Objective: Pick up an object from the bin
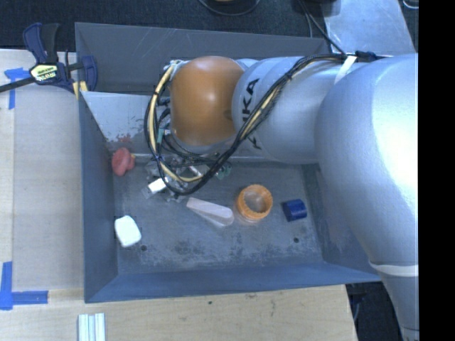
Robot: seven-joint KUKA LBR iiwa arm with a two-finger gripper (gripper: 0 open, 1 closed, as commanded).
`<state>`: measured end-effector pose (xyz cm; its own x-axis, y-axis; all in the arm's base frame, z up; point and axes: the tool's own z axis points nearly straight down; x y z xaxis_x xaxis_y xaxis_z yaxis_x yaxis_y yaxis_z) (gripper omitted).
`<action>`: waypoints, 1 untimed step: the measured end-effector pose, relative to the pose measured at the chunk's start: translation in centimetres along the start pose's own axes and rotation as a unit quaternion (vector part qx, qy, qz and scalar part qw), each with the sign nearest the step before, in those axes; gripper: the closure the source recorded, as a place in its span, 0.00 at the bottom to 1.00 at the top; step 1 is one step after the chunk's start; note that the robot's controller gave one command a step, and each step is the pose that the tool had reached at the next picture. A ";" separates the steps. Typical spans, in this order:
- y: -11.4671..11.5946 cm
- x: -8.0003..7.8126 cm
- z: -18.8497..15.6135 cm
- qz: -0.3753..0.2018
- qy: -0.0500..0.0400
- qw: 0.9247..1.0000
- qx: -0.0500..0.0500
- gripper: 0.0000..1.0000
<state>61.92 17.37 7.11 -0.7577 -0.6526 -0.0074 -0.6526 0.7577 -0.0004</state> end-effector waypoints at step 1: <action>0.0 0.0 -0.1 0.000 0.000 1.000 0.000 1.00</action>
Offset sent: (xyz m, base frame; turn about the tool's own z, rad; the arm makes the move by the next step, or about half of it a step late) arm -0.0001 0.0000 0.0382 0.0000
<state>61.93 17.36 7.17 -0.7582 -0.6519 -0.0079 -0.6519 0.7583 -0.0002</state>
